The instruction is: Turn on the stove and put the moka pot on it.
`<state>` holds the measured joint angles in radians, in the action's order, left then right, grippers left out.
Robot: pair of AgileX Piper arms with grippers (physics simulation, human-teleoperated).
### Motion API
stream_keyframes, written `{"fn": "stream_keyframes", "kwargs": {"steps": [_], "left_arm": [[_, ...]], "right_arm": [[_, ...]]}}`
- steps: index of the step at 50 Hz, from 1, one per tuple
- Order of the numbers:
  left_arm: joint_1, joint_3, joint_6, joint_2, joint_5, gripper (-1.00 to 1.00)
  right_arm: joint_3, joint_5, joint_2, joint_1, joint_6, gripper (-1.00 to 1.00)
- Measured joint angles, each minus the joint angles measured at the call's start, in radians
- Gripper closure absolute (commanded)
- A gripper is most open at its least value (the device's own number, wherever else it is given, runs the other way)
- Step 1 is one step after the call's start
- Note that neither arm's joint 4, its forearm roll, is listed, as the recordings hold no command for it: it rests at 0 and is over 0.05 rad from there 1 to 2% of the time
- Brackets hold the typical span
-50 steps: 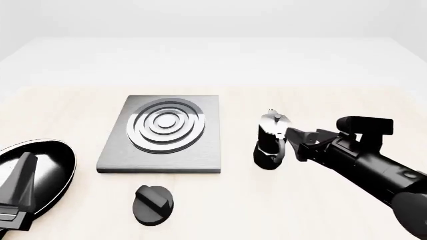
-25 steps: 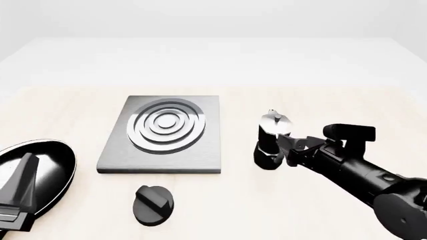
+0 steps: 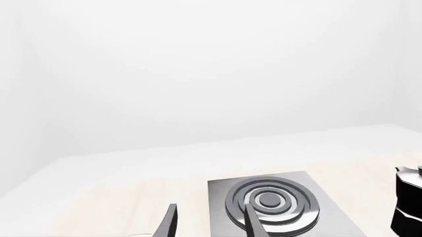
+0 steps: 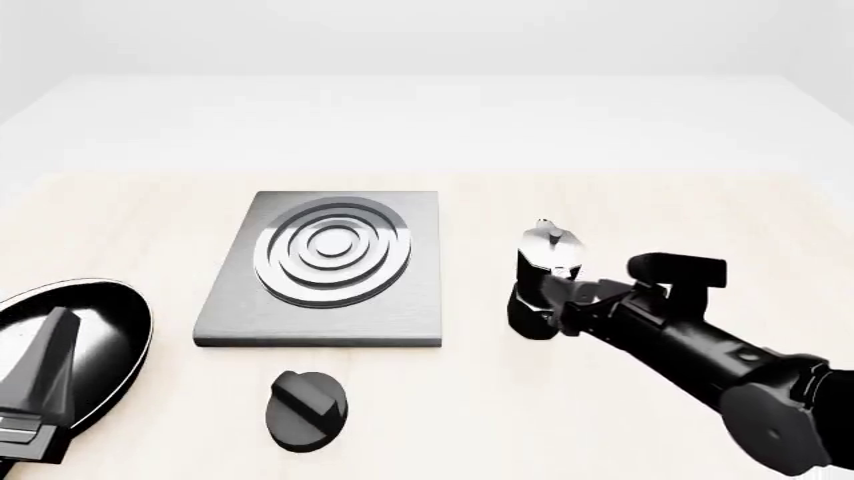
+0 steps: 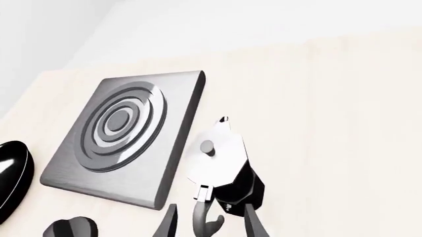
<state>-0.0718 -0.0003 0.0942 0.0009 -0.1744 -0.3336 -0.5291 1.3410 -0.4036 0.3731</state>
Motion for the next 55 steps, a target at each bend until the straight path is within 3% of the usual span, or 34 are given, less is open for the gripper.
{"fn": "stream_keyframes", "kwargs": {"steps": [27,28,42,55], "left_arm": [[0.005,0.0,-0.008,0.0,0.001,-1.0],[0.005,0.0,-0.008,0.0,0.001,-1.0],[0.007,0.0,-0.01,0.0,0.0,-1.0],[0.006,0.0,-0.01,0.0,-0.007,-1.0]], "right_arm": [[-0.014,-0.078,0.105,-0.022,0.029,-1.0],[-0.014,-0.081,0.108,-0.022,0.031,1.0],[-0.001,-0.076,0.082,-0.014,0.032,1.0],[-0.03,0.156,-0.104,-0.005,-0.028,1.0]]}}
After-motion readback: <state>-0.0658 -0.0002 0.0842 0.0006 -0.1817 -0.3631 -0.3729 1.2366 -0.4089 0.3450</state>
